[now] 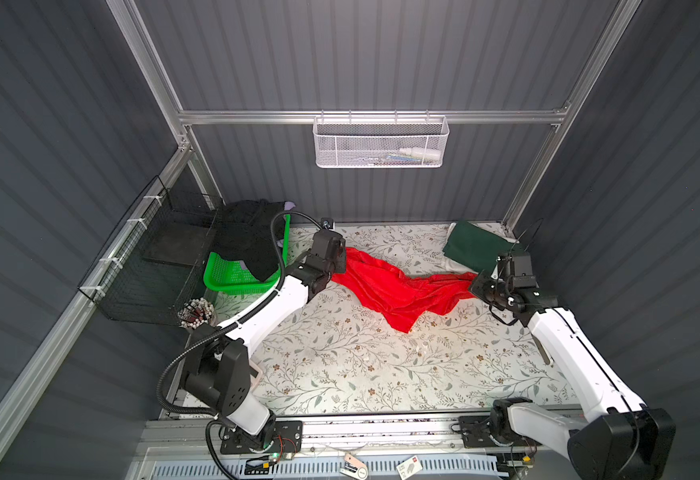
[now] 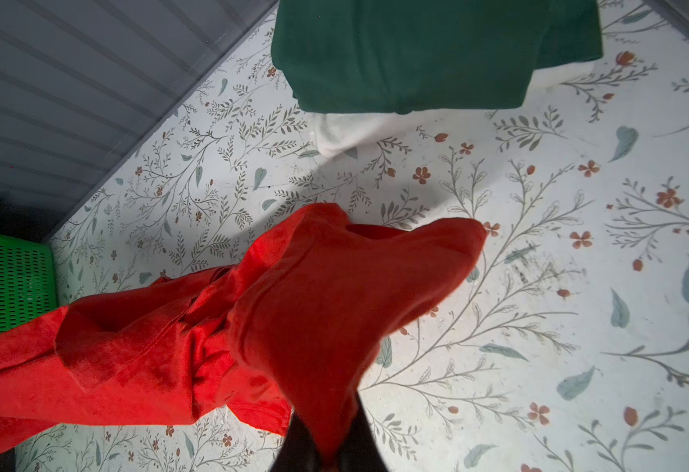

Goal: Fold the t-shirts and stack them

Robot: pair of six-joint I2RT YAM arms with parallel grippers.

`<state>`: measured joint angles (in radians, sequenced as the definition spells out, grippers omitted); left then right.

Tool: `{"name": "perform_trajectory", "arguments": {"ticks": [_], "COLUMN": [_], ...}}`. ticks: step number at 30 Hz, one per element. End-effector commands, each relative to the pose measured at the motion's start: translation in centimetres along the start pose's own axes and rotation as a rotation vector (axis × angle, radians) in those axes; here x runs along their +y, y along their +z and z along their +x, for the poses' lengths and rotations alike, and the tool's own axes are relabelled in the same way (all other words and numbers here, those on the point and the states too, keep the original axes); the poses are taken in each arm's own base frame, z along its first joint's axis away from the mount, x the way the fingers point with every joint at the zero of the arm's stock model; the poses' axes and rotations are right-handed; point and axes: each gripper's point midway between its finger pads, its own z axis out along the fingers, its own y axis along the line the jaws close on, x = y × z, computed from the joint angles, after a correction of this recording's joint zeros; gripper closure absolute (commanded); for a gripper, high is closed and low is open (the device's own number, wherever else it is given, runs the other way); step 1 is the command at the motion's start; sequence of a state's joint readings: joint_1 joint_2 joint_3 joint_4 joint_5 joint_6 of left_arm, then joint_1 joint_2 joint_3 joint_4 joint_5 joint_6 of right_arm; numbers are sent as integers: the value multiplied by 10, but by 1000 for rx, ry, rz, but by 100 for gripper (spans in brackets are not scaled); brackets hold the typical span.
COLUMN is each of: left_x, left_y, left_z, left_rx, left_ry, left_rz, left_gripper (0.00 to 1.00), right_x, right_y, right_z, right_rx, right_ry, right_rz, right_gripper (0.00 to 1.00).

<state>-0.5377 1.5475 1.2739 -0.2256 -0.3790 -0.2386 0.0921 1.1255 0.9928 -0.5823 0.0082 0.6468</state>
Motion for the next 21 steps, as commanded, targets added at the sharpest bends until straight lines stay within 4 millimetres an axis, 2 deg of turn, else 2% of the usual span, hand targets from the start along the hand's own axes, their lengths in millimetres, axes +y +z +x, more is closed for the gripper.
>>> {"name": "perform_trajectory", "arguments": {"ticks": [1, 4, 6, 9, 10, 13, 16, 18, 21], "left_x": [16, 24, 31, 43, 42, 23, 6, -6, -23], "left_y": [-46, -76, -88, -86, -90, -87, -70, -44, 3], "left_z": [-38, -60, -75, -89, -102, -120, -127, -128, -120], "left_rx": [-119, -197, -240, -223, -232, -233, -239, -208, -123], "left_ry": [-18, -31, -15, 28, 22, 23, 29, 70, 126], "left_rz": [-19, -18, -50, -132, -128, -37, 21, 31, 39], "left_gripper": [100, 100, 100, 100, 100, 100, 100, 100, 100], "right_x": [-2, 10, 14, 4, -3, -8, 0, 4, 21], "right_y": [-16, -30, -37, -41, -39, -35, -21, -7, 16], "right_z": [-3, -7, -9, -9, -7, 1, 12, 17, 15], "right_rx": [-27, -41, -49, -75, -84, -66, -22, -6, 9], "right_ry": [-8, -14, -16, -32, -27, -24, 10, 57, 89], "right_rz": [1, -65, -86, -43, -15, -15, -83, -112, -196], "right_gripper": [100, 100, 100, 100, 100, 100, 100, 100, 100]}}
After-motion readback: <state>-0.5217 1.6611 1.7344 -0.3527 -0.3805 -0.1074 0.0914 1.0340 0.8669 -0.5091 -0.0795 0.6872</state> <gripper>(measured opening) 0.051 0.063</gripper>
